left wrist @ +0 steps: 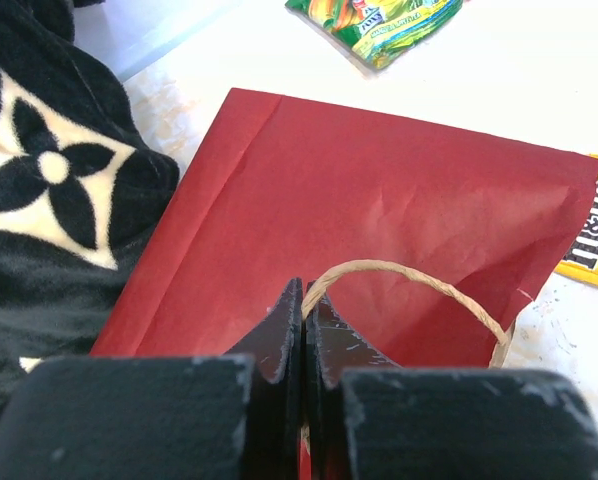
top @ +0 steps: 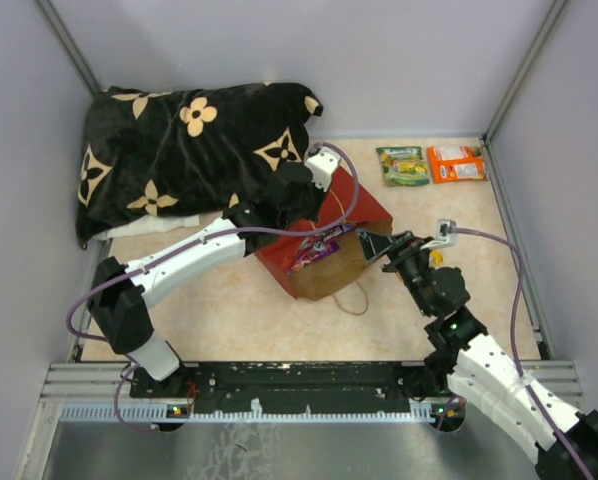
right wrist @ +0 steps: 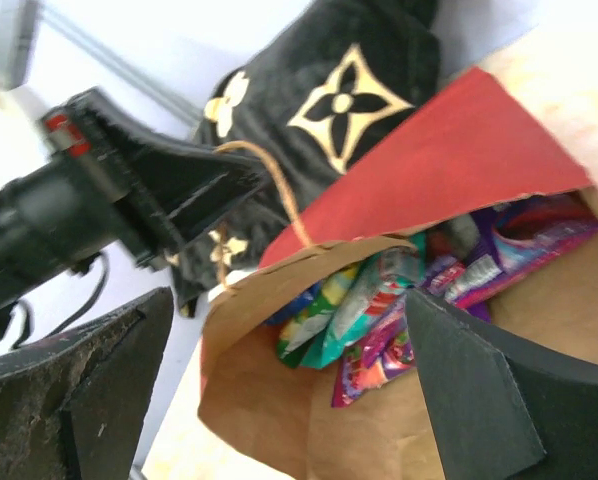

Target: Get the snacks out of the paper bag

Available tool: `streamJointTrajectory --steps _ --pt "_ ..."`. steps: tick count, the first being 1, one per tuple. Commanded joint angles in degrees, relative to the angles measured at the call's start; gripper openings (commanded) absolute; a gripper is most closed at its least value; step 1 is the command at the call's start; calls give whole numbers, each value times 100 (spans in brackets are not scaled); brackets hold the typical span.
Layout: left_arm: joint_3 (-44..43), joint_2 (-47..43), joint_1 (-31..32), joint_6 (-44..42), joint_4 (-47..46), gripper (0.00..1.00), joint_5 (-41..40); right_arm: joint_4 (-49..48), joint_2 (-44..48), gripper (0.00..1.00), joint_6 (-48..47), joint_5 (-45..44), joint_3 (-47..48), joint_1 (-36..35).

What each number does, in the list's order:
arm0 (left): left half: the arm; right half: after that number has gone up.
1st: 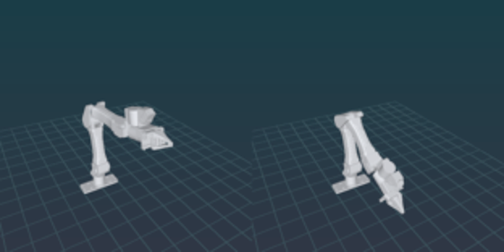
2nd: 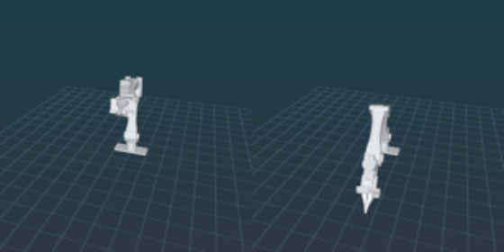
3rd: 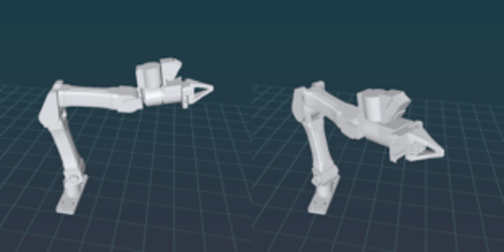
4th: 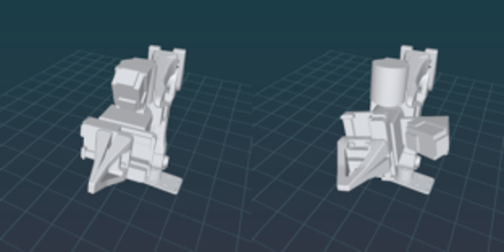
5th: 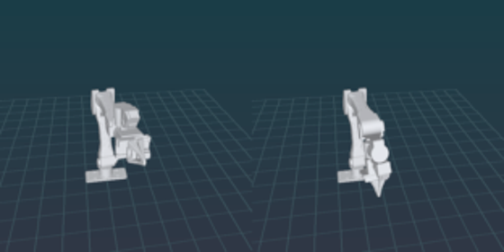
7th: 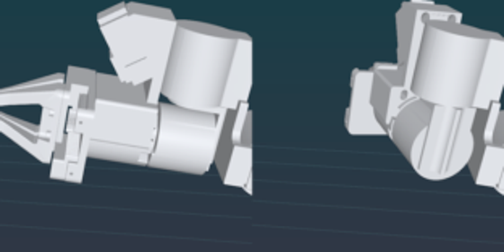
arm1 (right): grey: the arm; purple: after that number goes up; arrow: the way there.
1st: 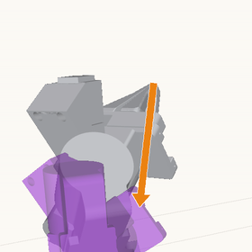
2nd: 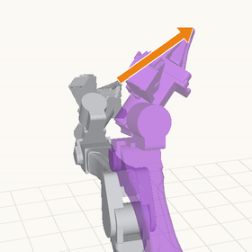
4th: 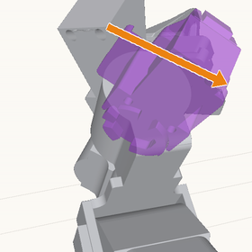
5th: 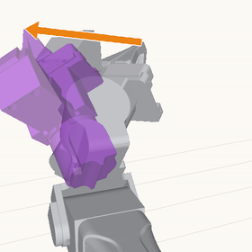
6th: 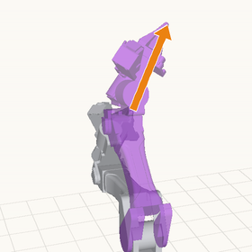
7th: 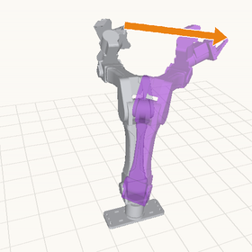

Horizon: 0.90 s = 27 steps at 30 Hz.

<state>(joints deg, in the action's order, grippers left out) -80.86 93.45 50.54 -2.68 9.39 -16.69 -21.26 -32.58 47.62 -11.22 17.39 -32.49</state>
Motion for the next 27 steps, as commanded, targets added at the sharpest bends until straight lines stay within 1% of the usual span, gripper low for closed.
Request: streamJointTrajectory --steps 1,4,7,11,12,14,18,20,23,24,27 --pt "-97 -20 43 -74 -85 0 -130 -1158 215 99 -484 1324 -82 -43" --pt "-110 -12 43 -71 -71 0 -100 -687 -75 99 -809 1778 424 -38" --pt "-110 -18 43 -69 -67 0 -119 128 -419 99 -930 1732 1029 -40" --pt "-96 -20 44 -75 -76 0 -132 724 -747 99 -1214 1439 1507 -38" --pt "-95 -15 48 -71 -70 0 -132 950 -820 99 -1155 1206 1648 -38" --pt "-103 -11 52 -75 -77 0 -133 1317 -841 99 -671 797 1864 -38" --pt "-114 -2 62 -76 -68 0 -162 1043 -485 99 -437 1027 1792 -38" --pt "-115 5 61 -75 -66 0 -176 1153 -311 99 -216 1018 1734 -38" --pt "-114 15 63 -73 -66 0 -199 949 -180 99 -545 1276 1493 -38" --pt "-115 23 65 -75 -67 0 -198 850 -176 99 -476 1244 1366 -38" --pt "-132 27 70 -61 -47 0 -173 1235 -288 99 286 816 1104 -38"
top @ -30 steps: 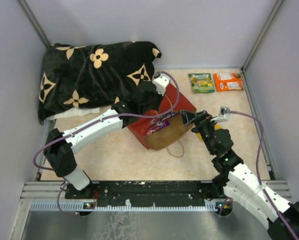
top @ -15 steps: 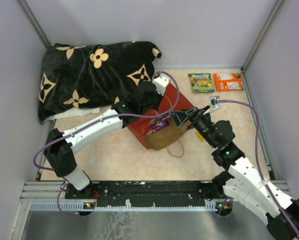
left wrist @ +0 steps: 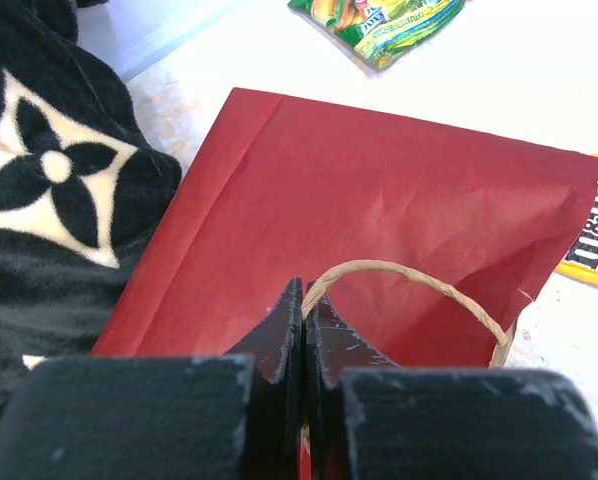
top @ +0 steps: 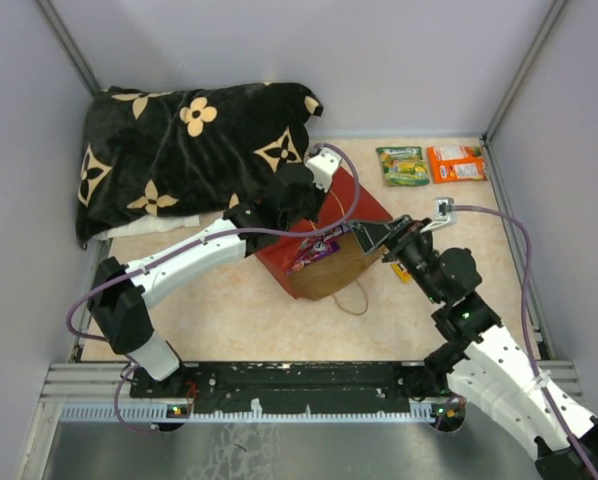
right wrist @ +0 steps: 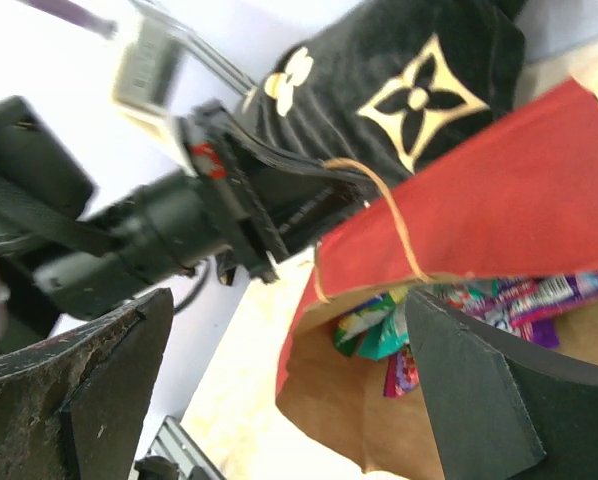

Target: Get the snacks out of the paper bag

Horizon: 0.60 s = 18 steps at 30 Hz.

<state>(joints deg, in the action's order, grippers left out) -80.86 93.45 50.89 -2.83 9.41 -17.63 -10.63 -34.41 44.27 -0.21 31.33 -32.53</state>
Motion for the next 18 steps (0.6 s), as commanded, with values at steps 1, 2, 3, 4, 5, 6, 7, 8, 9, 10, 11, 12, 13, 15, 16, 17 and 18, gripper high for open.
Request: streamJointTrajectory --steps 1,2,3,4,5,6,7,8,9,10,11,12,13,15,16,17,18 --pt "-139 20 36 -55 -45 0 -82 214 -200 99 654 -223 -320 -35" --pt "-133 9 35 -63 -47 0 -91 336 -315 99 681 -153 -324 -35" --pt "-132 0 41 -59 -43 0 -98 511 -478 99 732 -87 -295 -34" --pt "-124 -8 37 -65 -51 0 -94 552 -667 99 744 107 -291 -38" --pt "-123 -17 40 -72 -47 0 -92 593 -841 99 790 285 -297 -47" --pt "-116 -19 40 -76 -57 0 -90 675 -986 99 864 307 -317 -118" --pt "-121 -20 42 -77 -57 0 -77 743 -1053 99 928 143 -382 -288" --pt "-123 -20 40 -76 -54 0 -73 765 -1055 99 945 -143 -479 -504" --pt "-123 -20 35 -75 -52 0 -74 804 -1014 99 1010 -609 -577 -778" --pt "-123 -19 38 -77 -47 0 -74 830 -959 99 1072 -902 -675 -1014" --pt "-123 -20 39 -72 -52 0 -68 835 -899 99 1153 -1115 -779 -1224" --pt "-123 -19 45 -71 -49 0 -55 861 -843 99 1267 -1257 -869 -1381" --pt "-119 -10 43 -77 -48 0 -54 875 -780 99 1378 -1347 -973 -1470" --pt "-114 -3 43 -63 -52 0 -36 868 -618 99 1603 -1399 -1243 -1521" --pt "-114 10 40 -54 -53 0 -18 847 -525 99 1709 -1385 -1358 -1524" --pt "-107 21 42 -37 -53 0 13 795 -429 99 1787 -1367 -1459 -1526" --pt "-110 38 39 -26 -48 0 61 731 -347 99 1867 -1344 -1564 -1524"
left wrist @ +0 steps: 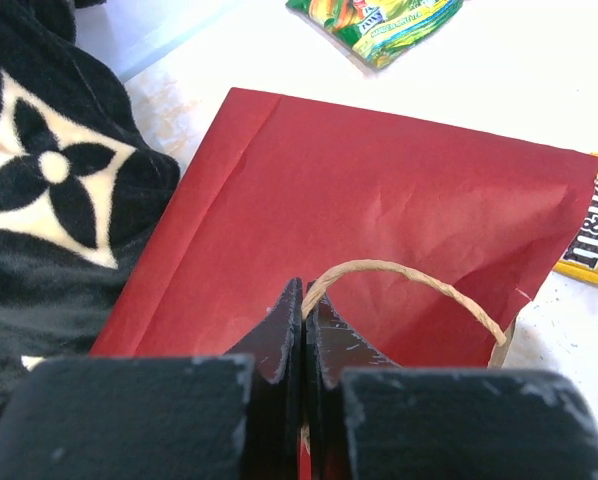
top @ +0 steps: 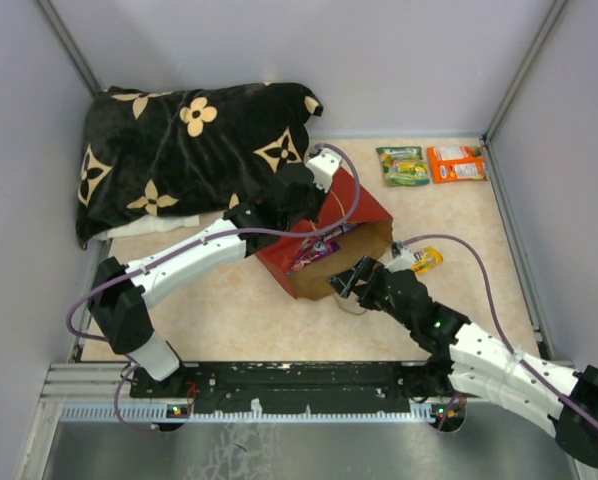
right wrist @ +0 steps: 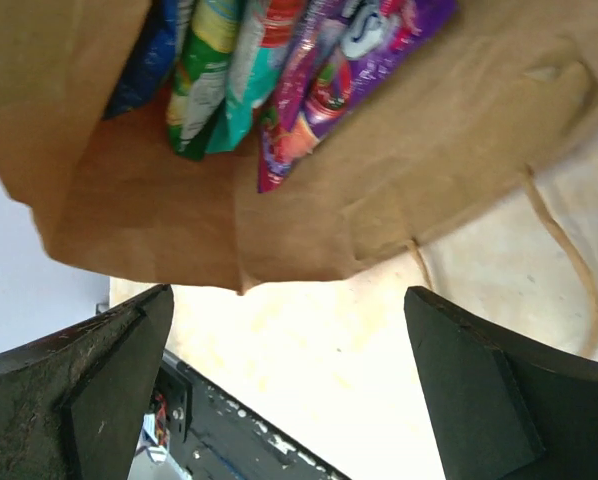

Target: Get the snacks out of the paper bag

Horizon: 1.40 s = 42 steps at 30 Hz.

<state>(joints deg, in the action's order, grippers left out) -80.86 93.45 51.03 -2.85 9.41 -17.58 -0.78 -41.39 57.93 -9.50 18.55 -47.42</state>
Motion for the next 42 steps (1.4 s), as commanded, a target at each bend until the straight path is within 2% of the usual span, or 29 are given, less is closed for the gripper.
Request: streamJointTrajectory --steps 1,11,13,18,23,27,29,31,32,34,36,38,39,42 --pt "-124 63 25 -2 -33 0 99 -305 438 99 592 -416 -372 -36" --pt "-217 -23 28 114 60 0 302 -1508 966 99 1512 -859 -1191 -45" --pt "-172 -78 29 144 7 0 330 -1600 1018 95 1634 -997 -1230 -39" --pt "-322 -53 23 284 147 0 590 -1124 1236 82 1877 -1209 -1085 -41" --pt "-370 -197 22 369 190 0 747 -580 1209 82 2203 -1221 -970 -44" --pt "-281 -203 22 343 121 0 625 -674 638 83 2410 -1209 -824 -82" --pt "-441 -65 22 342 299 0 718 -664 230 83 2306 -1407 -612 -445" --pt "-609 15 26 390 468 0 816 -1408 -322 84 2497 -2063 -702 -1250" --pt "-621 7 24 417 478 0 859 -1935 -877 84 2548 -2355 -748 -1626" --pt "-595 -62 28 406 461 0 847 -2572 -1679 84 2493 -2197 -585 -1906" --pt "-589 -89 24 381 465 0 813 -3361 -1996 85 2329 -1993 -633 -1934" --pt "-587 -99 22 351 472 0 794 -3880 -1566 87 2115 -1958 -1081 -1831" --pt "-595 -92 22 327 479 0 773 -3575 -1093 87 2017 -1831 -1191 -1661" --pt "-610 -94 18 304 495 0 737 -1390 1087 93 1635 -1661 -1256 -805"
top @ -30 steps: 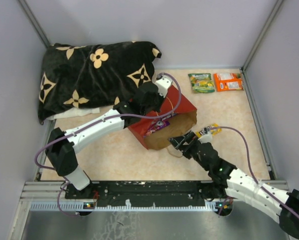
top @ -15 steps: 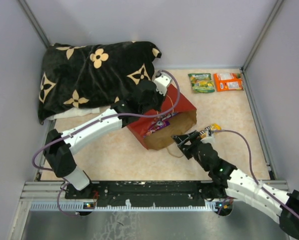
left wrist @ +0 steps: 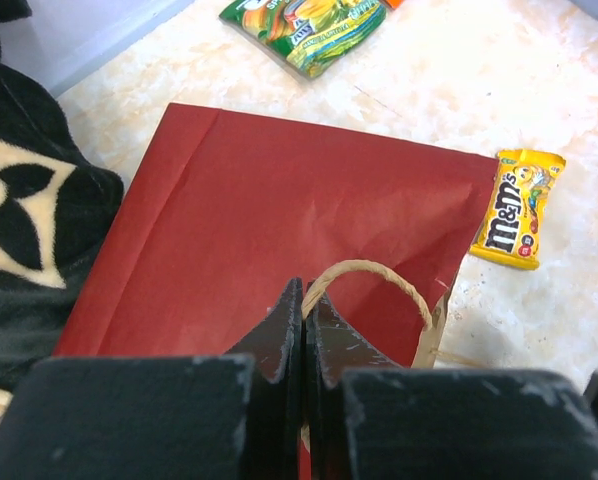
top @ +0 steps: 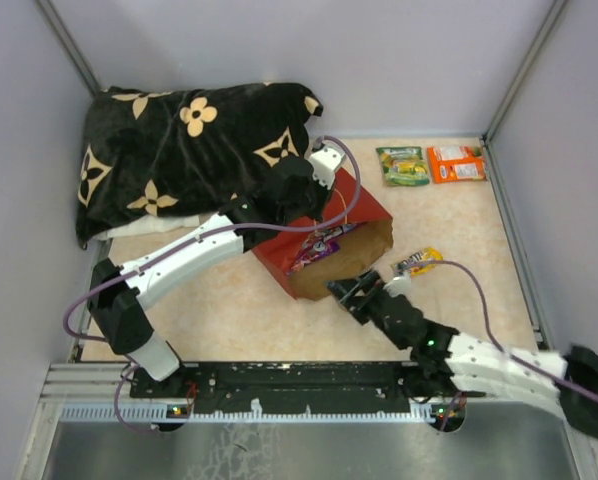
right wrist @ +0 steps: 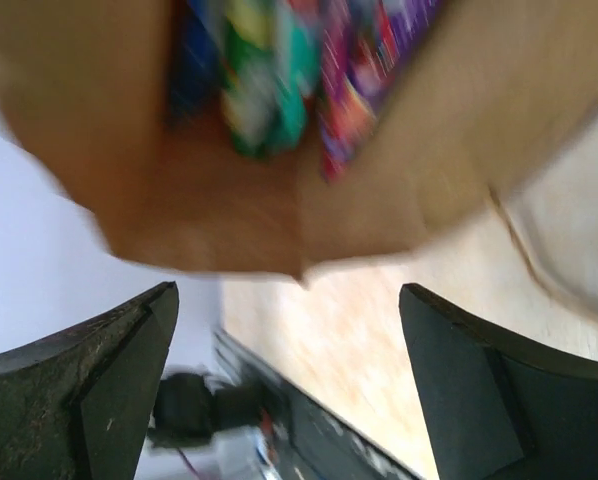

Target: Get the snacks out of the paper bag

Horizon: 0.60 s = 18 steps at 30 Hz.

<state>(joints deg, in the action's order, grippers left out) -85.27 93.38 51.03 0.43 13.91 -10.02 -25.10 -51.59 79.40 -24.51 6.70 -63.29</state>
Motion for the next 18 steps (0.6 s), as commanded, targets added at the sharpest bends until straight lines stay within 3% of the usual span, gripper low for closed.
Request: streamJointTrajectory --steps 1,3,4,5,7,10,12,16,18 --pt "-179 -84 21 -17 63 0 2 1910 2967 94 -607 -242 -55 1045" --pt "-189 -96 22 11 68 0 26 3325 4636 99 -693 -407 2 1561" --pt "-184 -108 16 10 64 0 33 3878 5120 99 -657 -399 99 1836" --pt "-190 -117 13 -1 65 0 11 3980 4916 99 -823 -267 298 2083" --pt "-190 -125 15 -27 75 0 -52 2968 4281 99 -977 499 198 2543" --pt "-183 -165 18 -50 68 0 -96 634 3038 99 -606 2122 -390 3225" --pt "-174 -188 13 -67 59 0 -121 -213 2023 99 -654 2624 -364 3414" --pt "-184 -222 6 -87 68 0 -121 -1499 787 98 -705 2971 -308 3283" --pt "-203 -212 -21 -67 71 0 -119 -1340 547 97 -937 2135 -52 2203"
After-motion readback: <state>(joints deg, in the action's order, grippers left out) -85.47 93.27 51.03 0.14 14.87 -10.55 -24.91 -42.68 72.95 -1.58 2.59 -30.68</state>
